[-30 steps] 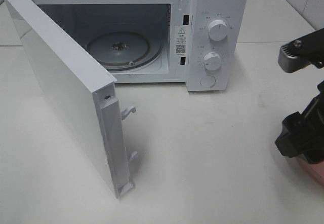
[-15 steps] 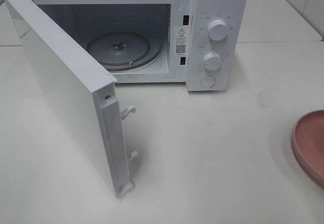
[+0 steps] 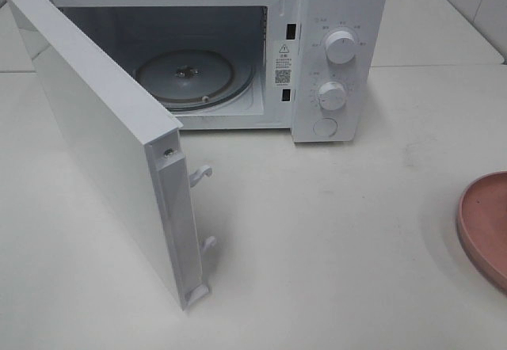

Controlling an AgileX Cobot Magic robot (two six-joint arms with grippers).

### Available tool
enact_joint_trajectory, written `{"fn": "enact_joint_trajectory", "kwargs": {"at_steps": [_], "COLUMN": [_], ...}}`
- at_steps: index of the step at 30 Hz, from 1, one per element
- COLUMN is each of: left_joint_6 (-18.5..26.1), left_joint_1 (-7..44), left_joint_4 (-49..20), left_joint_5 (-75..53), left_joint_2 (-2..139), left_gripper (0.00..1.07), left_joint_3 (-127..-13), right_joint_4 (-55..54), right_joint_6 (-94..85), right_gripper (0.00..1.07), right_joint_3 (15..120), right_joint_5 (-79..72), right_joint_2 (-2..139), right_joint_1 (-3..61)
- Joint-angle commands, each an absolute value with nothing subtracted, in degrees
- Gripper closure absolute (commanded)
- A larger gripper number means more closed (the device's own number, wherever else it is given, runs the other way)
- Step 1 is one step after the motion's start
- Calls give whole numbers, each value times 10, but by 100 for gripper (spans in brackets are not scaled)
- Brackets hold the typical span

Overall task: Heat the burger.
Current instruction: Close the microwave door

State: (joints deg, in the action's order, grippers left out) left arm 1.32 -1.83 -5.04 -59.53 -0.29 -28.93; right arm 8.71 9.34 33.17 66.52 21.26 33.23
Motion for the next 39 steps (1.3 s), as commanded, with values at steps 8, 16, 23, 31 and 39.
{"fn": "enact_joint_trajectory", "kwargs": {"at_steps": [8, 16, 23, 31, 39], "left_joint_6": [10, 10, 10, 10, 10], "left_joint_1": [-21, -21, -21, -21, -21], "left_joint_4": [-54, -54, -54, -54, -54], "left_joint_5": [-591, -591, -591, -591, -591], "left_joint_2": [-13, -13, -13, -13, -13], "left_gripper": [18, 18, 18, 18, 18], "left_joint_3": [-289, -289, -289, -289, -289], "right_joint_4": [75, 48, 40, 39, 39], "right_joint_6": [81, 63, 61, 62, 64], "right_gripper": [31, 31, 31, 32, 32], "right_joint_3": [304, 290, 290, 290, 290], "right_joint_5": [616, 594, 594, 594, 594], "right_joint_2": [133, 73, 28, -18, -17], "right_joint_1": [241, 154, 83, 54, 54]}}
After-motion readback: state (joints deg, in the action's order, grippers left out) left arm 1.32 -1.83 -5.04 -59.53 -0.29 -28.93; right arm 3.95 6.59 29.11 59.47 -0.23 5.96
